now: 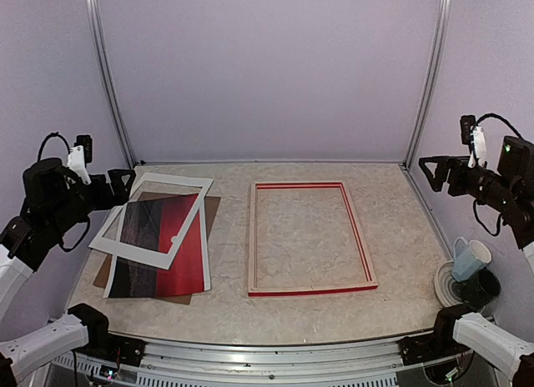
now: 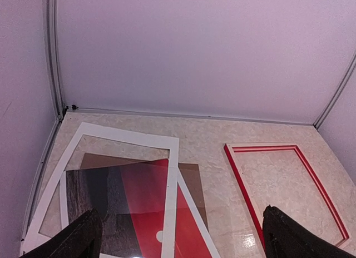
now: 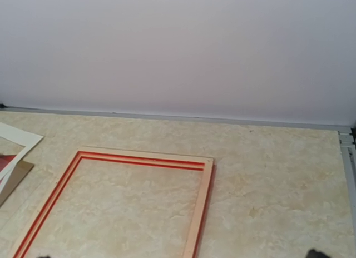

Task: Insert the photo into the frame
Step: Pick up the glass panel from the mat board.

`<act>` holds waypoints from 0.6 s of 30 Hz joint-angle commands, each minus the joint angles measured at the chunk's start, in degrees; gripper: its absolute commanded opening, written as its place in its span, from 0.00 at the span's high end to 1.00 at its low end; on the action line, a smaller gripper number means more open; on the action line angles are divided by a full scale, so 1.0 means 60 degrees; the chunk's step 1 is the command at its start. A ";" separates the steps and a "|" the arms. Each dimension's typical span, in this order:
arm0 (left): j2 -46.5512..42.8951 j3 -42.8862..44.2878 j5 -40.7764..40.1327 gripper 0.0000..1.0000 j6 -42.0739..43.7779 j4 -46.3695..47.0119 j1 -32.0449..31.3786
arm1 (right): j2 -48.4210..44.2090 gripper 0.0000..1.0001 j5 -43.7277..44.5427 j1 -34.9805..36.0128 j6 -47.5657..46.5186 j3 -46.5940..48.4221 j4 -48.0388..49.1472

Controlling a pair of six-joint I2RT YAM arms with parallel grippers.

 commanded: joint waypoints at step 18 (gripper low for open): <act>-0.0838 -0.0750 0.2503 0.01 -0.0703 0.1405 -0.0012 | -0.1472 0.01 -0.1106 0.0280 0.0093 -0.0906 0.0914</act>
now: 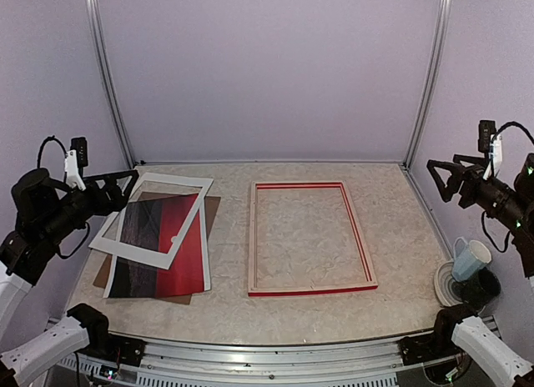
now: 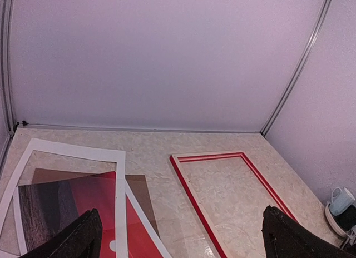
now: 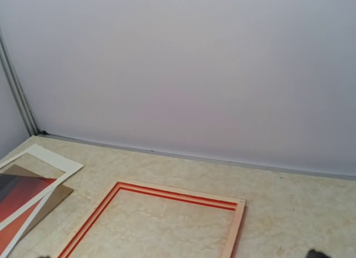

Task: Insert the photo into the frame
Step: Pick up the glass panel from the mat board.

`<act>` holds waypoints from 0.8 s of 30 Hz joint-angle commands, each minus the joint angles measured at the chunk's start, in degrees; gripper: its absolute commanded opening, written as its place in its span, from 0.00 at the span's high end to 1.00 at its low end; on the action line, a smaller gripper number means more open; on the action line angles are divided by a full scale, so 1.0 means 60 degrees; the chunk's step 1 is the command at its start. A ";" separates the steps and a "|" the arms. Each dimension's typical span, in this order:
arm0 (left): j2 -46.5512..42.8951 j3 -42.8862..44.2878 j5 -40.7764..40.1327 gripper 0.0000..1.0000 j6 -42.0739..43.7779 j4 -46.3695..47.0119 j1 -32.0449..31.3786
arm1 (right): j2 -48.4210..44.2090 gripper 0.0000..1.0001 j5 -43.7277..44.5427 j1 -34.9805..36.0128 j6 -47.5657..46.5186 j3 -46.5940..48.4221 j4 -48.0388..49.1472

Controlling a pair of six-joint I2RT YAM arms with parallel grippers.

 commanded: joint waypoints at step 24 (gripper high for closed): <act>0.3046 0.0531 -0.1277 0.01 -0.0659 -0.0942 -0.0030 | 0.3491 0.01 0.0790 0.0140 0.1079 -0.0647 -0.0619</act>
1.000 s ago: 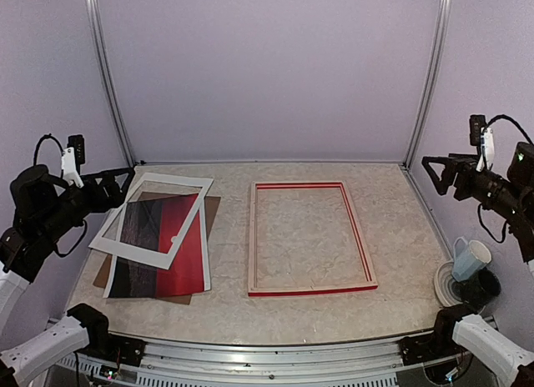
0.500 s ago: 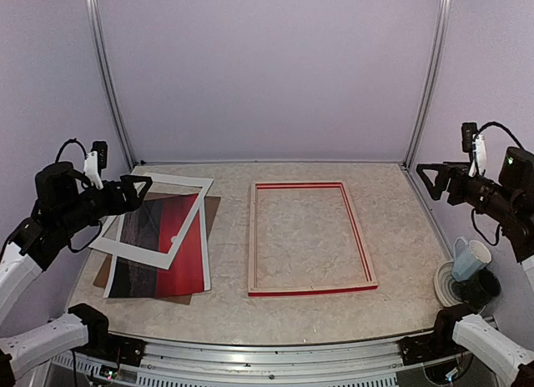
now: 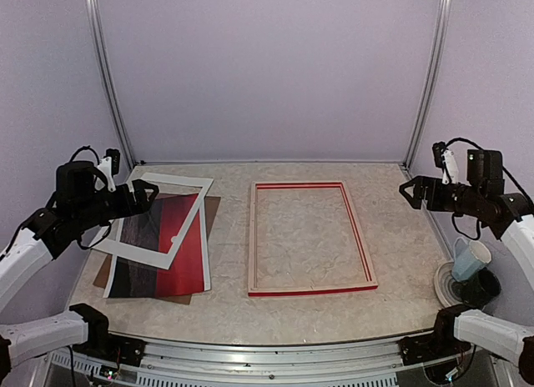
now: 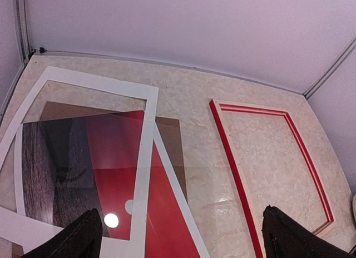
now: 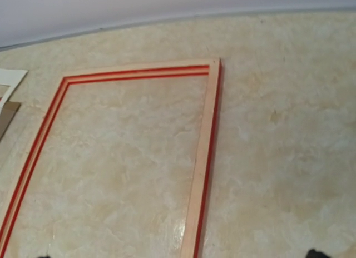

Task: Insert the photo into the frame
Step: Pick up the glass panel from the mat board.

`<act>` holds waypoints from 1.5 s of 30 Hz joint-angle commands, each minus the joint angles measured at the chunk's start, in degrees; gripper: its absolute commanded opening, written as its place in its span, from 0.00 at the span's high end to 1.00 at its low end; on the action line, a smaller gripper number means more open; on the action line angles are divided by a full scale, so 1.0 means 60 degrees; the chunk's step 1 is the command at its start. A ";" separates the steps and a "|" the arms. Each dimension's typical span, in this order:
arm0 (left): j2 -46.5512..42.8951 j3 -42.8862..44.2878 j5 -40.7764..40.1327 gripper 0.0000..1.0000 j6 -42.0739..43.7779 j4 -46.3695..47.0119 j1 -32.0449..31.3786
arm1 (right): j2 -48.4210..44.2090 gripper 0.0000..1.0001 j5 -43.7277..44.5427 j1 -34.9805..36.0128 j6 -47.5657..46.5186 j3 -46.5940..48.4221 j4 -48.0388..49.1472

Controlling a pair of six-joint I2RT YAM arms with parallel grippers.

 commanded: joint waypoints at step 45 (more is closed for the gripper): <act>0.3954 -0.1724 -0.0610 0.01 -0.3328 0.2682 -0.0963 | 1.1127 0.01 -0.0175 0.7938 0.5260 0.6403 0.3821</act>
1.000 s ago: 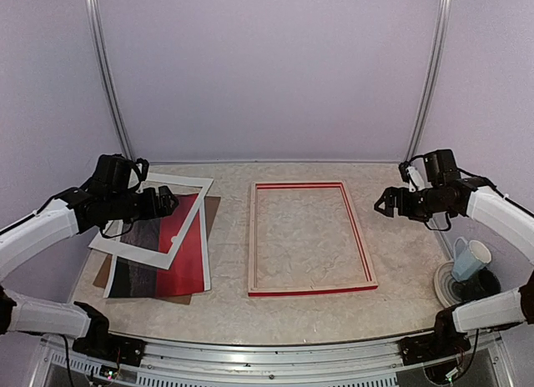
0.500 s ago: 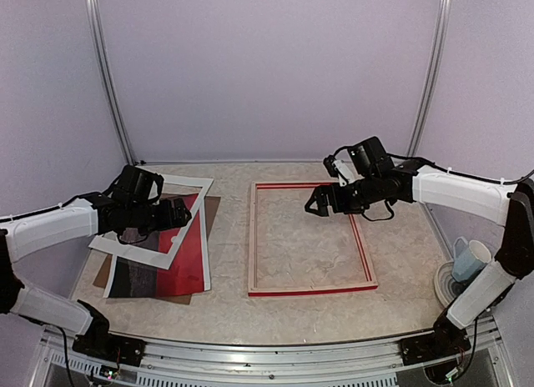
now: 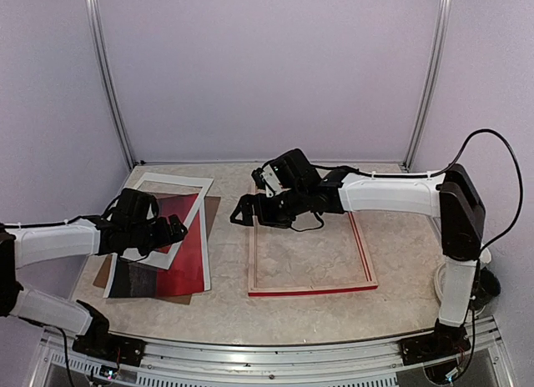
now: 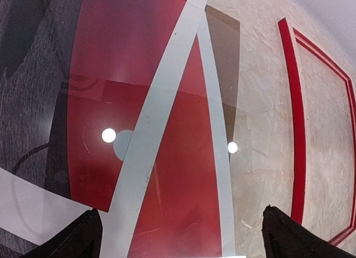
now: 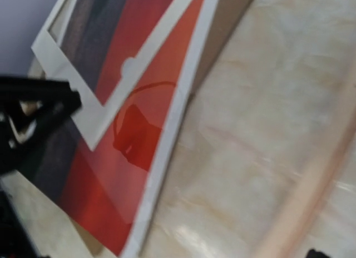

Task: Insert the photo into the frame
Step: Pick up the glass panel from the mat board.

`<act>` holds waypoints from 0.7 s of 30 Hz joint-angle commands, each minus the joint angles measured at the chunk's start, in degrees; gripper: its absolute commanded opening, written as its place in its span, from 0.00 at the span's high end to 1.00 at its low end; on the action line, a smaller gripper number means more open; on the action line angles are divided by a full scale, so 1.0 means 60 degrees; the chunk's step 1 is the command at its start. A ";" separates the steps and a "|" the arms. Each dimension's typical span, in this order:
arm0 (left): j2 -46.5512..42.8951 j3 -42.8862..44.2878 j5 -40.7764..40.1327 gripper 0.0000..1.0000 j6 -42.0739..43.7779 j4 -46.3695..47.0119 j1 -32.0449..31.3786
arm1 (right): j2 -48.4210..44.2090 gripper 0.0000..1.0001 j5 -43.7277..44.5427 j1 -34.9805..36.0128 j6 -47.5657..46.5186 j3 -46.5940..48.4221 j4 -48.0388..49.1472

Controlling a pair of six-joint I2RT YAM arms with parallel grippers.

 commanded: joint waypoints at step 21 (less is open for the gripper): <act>-0.1861 -0.2559 -0.0123 0.07 -0.1967 0.1784 0.0030 | 0.3220 0.01 -0.0131 0.1025 0.3323 0.2552 0.1410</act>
